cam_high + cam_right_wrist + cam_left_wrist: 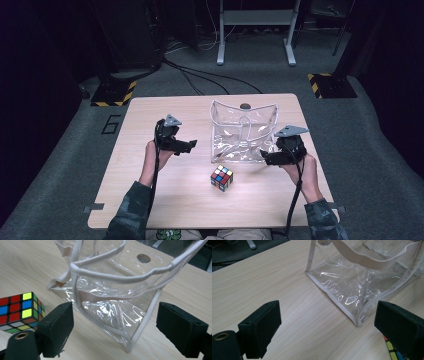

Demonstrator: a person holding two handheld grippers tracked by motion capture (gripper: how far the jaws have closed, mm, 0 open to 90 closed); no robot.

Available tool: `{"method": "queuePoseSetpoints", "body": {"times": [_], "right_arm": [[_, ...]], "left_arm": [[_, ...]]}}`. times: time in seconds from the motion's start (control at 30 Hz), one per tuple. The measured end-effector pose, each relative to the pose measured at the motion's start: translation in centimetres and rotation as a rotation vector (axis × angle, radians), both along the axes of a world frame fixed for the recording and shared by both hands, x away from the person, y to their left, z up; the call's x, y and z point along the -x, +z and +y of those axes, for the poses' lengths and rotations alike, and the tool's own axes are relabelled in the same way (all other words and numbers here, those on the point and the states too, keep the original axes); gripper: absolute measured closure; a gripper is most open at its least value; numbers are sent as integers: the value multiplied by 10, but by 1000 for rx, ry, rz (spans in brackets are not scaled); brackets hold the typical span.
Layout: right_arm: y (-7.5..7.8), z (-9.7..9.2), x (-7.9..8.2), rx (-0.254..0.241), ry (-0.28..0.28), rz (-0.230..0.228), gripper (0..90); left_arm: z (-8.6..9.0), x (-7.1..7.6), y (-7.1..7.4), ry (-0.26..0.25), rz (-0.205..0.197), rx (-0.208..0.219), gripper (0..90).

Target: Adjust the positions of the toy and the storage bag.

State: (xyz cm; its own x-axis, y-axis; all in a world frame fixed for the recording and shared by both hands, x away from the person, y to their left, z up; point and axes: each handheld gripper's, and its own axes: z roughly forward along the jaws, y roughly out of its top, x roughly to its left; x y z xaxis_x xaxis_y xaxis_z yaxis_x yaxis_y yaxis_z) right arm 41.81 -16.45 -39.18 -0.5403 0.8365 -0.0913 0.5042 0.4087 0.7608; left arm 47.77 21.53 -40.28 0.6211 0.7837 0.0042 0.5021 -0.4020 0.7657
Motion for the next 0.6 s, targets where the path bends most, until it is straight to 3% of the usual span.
{"method": "queuePoseSetpoints", "body": {"times": [0.4, 0.6], "right_arm": [[13, 0, -13, -21, 1, -4, 137], [20, -2, -20, -30, 3, -5, 137]], "left_arm": [[-15, -23, 11, -1, 54, 14, 69], [-24, -34, 18, 0, 68, 43, 76]]}}
